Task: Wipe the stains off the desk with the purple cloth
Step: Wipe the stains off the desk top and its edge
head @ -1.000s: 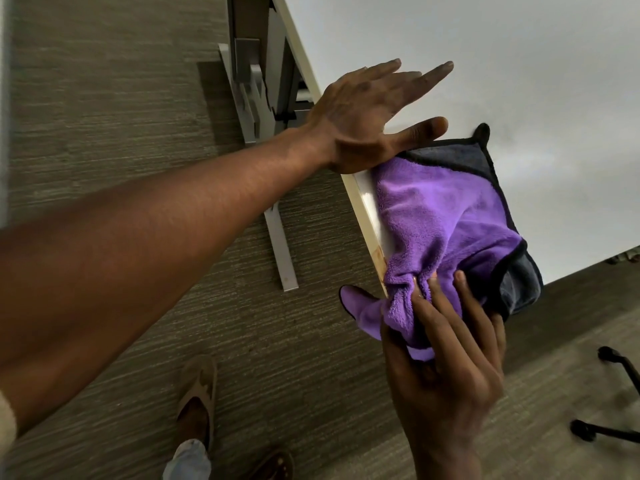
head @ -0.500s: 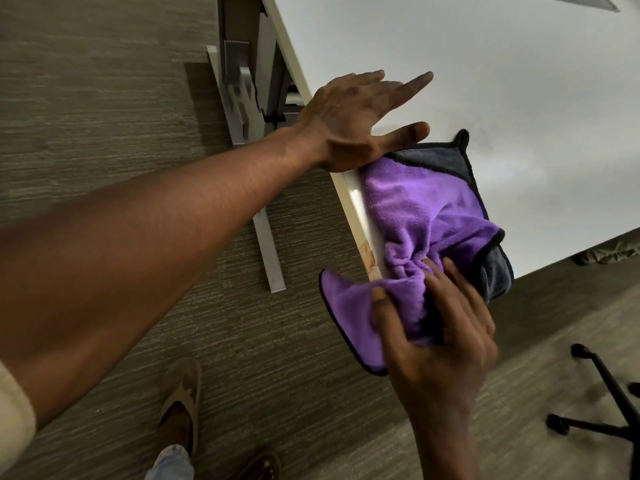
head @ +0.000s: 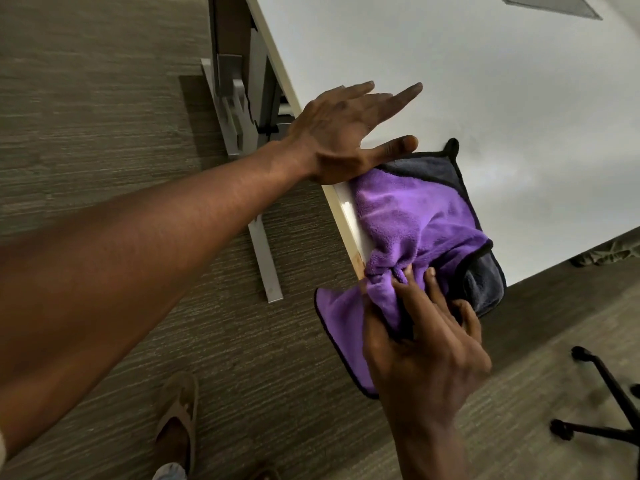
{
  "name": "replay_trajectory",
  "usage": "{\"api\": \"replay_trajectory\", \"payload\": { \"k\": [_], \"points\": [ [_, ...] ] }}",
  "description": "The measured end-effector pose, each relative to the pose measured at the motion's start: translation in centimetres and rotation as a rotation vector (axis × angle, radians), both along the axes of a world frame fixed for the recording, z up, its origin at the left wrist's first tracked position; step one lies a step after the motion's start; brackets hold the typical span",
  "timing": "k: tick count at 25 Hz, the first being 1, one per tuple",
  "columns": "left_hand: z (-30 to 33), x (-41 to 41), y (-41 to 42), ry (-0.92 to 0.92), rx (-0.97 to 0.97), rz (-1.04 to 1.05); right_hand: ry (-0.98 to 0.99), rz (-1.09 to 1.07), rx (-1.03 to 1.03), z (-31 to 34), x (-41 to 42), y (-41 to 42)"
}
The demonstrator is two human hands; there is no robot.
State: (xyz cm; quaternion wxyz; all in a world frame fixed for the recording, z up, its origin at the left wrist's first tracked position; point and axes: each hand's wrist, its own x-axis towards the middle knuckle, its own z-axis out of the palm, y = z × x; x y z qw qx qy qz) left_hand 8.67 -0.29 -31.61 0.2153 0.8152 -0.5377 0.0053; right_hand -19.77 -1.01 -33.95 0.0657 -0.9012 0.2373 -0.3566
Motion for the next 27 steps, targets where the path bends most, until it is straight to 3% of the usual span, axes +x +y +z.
{"api": "replay_trajectory", "payload": {
  "k": [6,17,23,27],
  "points": [
    [-0.1,-0.7,0.7,-0.011,-0.064,-0.024,0.045,0.076,0.141,0.6,-1.8,-1.0],
    [-0.2,-1.0,1.3,-0.029,-0.008,-0.109,0.093,-0.048,-0.053,-0.1,0.7,0.1],
    [-0.6,-1.4,1.8,-0.038,-0.041,-0.064,-0.009,-0.04,0.099,0.8,-0.7,-1.6],
    [-0.8,-1.4,1.7,-0.018,-0.096,-0.009,0.052,0.053,0.118,-0.4,-1.3,-0.4]
  ]
}}
